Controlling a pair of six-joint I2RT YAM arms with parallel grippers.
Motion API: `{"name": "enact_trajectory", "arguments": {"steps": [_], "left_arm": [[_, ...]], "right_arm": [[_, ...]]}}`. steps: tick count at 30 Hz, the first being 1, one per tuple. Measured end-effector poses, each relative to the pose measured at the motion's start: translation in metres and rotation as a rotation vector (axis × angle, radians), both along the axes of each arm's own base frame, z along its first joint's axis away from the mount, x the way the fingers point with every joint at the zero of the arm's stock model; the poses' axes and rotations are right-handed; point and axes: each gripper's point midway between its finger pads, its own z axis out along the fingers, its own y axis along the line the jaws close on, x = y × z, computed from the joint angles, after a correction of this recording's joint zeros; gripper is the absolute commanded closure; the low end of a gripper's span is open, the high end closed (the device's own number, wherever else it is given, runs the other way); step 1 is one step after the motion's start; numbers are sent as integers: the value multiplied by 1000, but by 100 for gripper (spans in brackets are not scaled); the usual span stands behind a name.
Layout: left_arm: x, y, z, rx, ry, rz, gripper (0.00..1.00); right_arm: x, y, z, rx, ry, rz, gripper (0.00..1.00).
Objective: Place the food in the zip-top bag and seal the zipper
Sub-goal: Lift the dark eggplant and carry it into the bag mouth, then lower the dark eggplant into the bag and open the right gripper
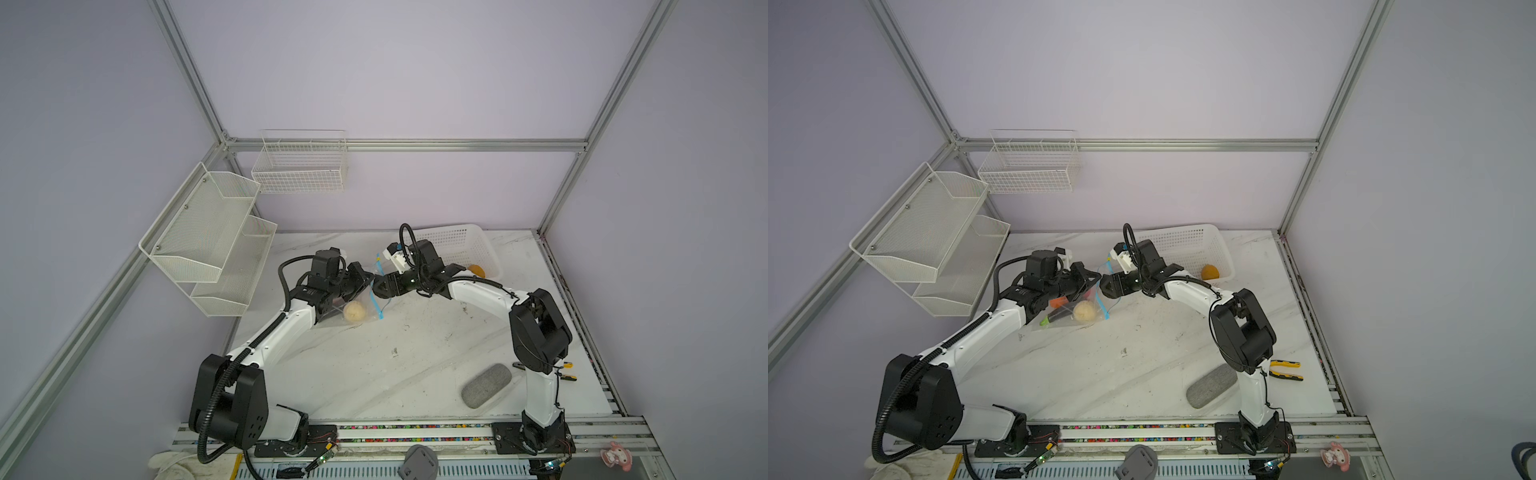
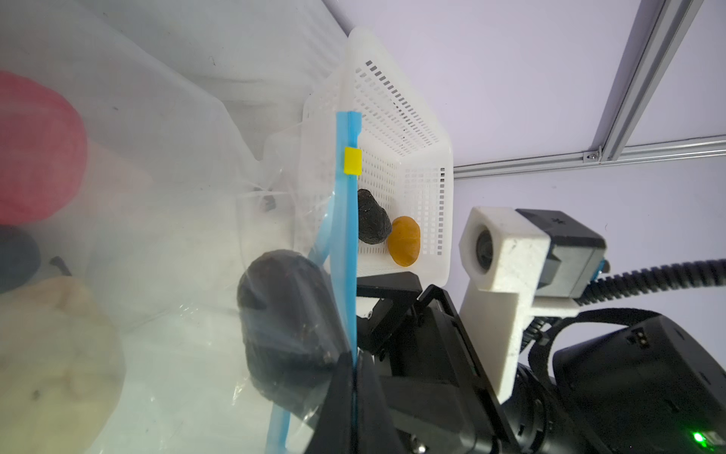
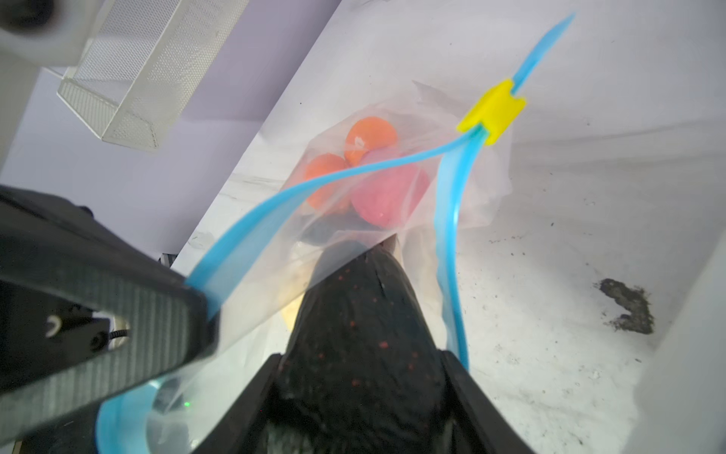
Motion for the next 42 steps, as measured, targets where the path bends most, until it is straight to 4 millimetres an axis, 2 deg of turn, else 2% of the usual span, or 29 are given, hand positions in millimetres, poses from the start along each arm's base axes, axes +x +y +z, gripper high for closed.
{"name": "enact_trajectory", "arguments": {"steps": [5, 10, 24, 42], "left_arm": [[0, 0, 0, 0, -1, 0, 100], [0, 0, 0, 0, -1, 0, 100], [0, 0, 0, 1, -2, -1, 100], [0, 0, 1, 0, -3, -1, 100]], "right_arm": [[9, 6, 4, 36, -2, -25, 52], [15, 10, -4, 52, 19, -50, 52], [40, -4, -15, 2, -5, -220, 51], [42, 2, -9, 50, -3, -259, 49]]}}
